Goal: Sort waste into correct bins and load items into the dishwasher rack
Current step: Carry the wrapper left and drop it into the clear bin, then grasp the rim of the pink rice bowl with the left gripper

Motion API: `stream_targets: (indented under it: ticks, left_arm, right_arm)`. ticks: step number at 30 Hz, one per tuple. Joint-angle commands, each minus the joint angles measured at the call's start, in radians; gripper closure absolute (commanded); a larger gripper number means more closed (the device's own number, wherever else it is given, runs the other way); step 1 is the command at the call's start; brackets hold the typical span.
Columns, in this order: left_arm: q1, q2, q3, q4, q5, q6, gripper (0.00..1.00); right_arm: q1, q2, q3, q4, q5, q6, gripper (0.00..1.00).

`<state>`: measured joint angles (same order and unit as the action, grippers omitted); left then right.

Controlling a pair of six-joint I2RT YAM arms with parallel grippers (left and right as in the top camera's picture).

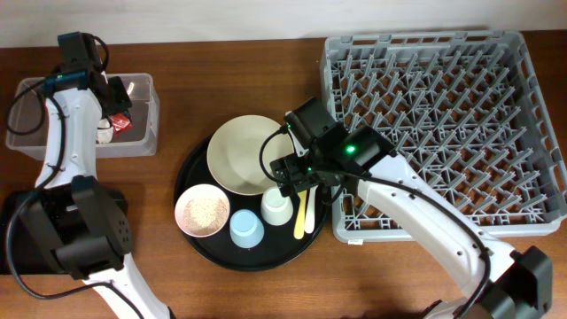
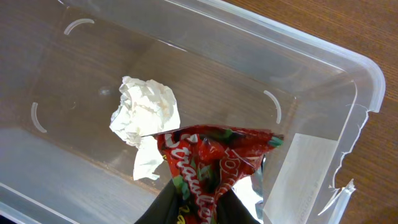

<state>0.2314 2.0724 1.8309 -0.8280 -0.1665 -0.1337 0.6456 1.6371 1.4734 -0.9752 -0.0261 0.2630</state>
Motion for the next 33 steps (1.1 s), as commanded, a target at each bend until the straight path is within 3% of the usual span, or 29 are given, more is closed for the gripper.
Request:
stream_targets:
  ticks: [1, 4, 5, 6, 8, 9, 11, 12, 14, 18, 19, 24, 27, 33]
  left_arm:
    - [0.000, 0.036, 0.000, -0.002, -0.013, 0.019, 0.73]
    - [0.000, 0.047, 0.000, 0.013, 0.019, 0.020, 0.57]
    - [0.000, 0.047, 0.000, 0.023, 0.037, 0.020, 0.55]
    - [0.000, 0.047, 0.002, 0.037, 0.065, 0.020, 0.45]
    - [0.000, 0.046, 0.028, 0.038, 0.066, 0.020, 0.39]
    - [0.000, 0.046, 0.069, 0.014, 0.066, 0.020, 0.23]
    - [0.000, 0.046, 0.152, -0.055, 0.091, 0.019, 0.08]
    - [0.000, 0.044, 0.214, -0.119, 0.092, 0.010, 0.07]
    - [0.001, 0.035, 0.333, -0.278, 0.091, -0.045, 0.09]
    - [0.035, -0.019, 0.403, -0.567, 0.093, -0.143, 0.75]
    - [0.041, -0.029, 0.403, -0.612, 0.100, -0.143, 0.78]
    - [0.040, -0.092, 0.403, -0.775, 0.164, -0.129, 0.76]
    - [-0.014, -0.105, 0.388, -0.860, 0.183, -0.015, 0.66]
    - [-0.262, -0.124, 0.136, -0.842, 0.163, 0.027, 0.59]
  right_arm:
    - [0.001, -0.014, 0.016, 0.000, 0.008, 0.012, 0.02]
    - [0.001, -0.014, 0.016, 0.000, 0.008, 0.012, 0.02]
    - [0.001, -0.014, 0.016, 0.000, 0.008, 0.012, 0.02]
    - [0.001, -0.014, 0.016, 0.000, 0.008, 0.012, 0.02]
    - [0.001, -0.014, 0.016, 0.000, 0.008, 0.012, 0.02]
    - [0.001, -0.014, 0.016, 0.000, 0.008, 0.012, 0.02]
    - [0.001, -0.014, 0.016, 0.000, 0.008, 0.012, 0.02]
    - [0.001, -0.014, 0.016, 0.000, 0.008, 0.012, 0.02]
    - [0.001, -0.014, 0.016, 0.000, 0.008, 0.012, 0.02]
    - [0.001, -0.014, 0.016, 0.000, 0.008, 0.012, 0.02]
    - [0.001, -0.014, 0.016, 0.000, 0.008, 0.012, 0.02]
    - [0.001, -0.014, 0.016, 0.000, 0.008, 0.012, 0.02]
    - [0.001, -0.014, 0.016, 0.000, 0.008, 0.012, 0.02]
    - [0.001, -0.014, 0.016, 0.000, 0.008, 0.012, 0.02]
